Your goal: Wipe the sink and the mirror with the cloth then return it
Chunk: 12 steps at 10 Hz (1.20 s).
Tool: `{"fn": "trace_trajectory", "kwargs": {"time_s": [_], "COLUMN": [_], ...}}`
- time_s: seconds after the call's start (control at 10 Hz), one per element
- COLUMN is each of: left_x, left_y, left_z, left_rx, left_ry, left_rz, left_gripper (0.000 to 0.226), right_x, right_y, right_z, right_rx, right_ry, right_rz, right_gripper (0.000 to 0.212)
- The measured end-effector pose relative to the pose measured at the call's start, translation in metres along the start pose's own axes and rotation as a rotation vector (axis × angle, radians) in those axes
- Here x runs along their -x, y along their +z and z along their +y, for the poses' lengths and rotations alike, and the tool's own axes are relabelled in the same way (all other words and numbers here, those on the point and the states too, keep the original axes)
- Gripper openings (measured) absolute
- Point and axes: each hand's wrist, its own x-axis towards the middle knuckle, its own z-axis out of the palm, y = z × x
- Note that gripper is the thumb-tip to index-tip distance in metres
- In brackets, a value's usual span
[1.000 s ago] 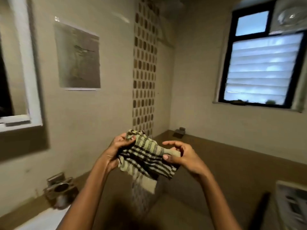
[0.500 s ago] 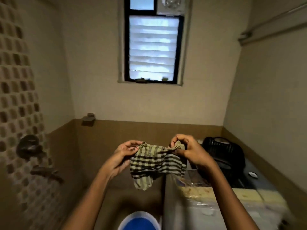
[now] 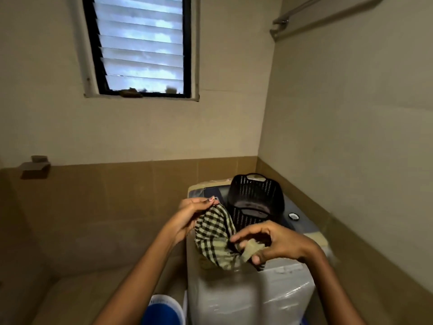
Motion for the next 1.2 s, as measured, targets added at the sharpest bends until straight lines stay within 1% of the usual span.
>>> {"fn": "trace_trajectory", "kwargs": {"time_s": [0.1, 0.2, 0.3, 0.4, 0.5, 0.6, 0.7, 0.8, 0.9, 1.0, 1.1, 1.2], "left_x": [-0.011, -0.017, -0.022, -0.026, -0.032, -0.047, -0.068, -0.098, -0.138, -0.181, -0.223, -0.241], "left_y": [0.009, 0.015, 0.017, 0.011, 0.002, -0.002, 0.007, 0.022, 0.036, 0.048, 0.053, 0.057], "left_z": [0.006, 0.01, 0.007, 0.004, -0.001, -0.013, -0.035, -0.052, -0.058, -0.062, -0.07, -0.088], "left_rx": [-0.102, -0.201, -0.152, -0.108, -0.127, -0.213, -0.214, -0.17, -0.211, -0.32, -0.573, -0.937], "left_ry": [0.07, 0.105, 0.114, 0.152, 0.184, 0.228, 0.223, 0.243, 0.251, 0.248, 0.163, 0.021], "left_rz": [-0.086, -0.166, -0.18, -0.175, -0.155, -0.03, 0.037, 0.06, 0.055, 0.093, 0.117, -0.077], "left_gripper": [0.02, 0.026, 0.027, 0.02, 0.027, 0.021, 0.024, 0.024, 0.021, 0.022, 0.026, 0.035], "right_x": [-0.01, -0.025, -0.034, -0.034, -0.027, -0.019, -0.018, -0.024, -0.039, -0.064, -0.085, -0.095], "right_y": [0.004, 0.008, 0.007, 0.005, 0.001, -0.018, -0.05, -0.084, -0.117, -0.142, -0.156, -0.157], "right_z": [0.027, 0.048, 0.061, 0.073, 0.088, 0.097, 0.087, 0.087, 0.11, 0.138, 0.17, 0.191], "right_rx": [-0.112, -0.018, 0.214, 0.257, 0.184, 0.174, 0.301, 0.402, 0.423, 0.458, 0.49, 0.517], "right_ry": [0.002, 0.043, 0.068, 0.022, 0.005, -0.024, -0.04, -0.003, 0.07, 0.174, 0.288, 0.43], "right_rz": [0.285, 0.524, 0.543, 0.563, 0.575, 0.747, 0.806, 0.84, 0.895, 0.973, 0.985, 0.874], "right_gripper": [0.053, 0.051, 0.037, 0.015, 0.007, 0.013, 0.015, 0.012, 0.011, 0.011, 0.017, 0.023]}}
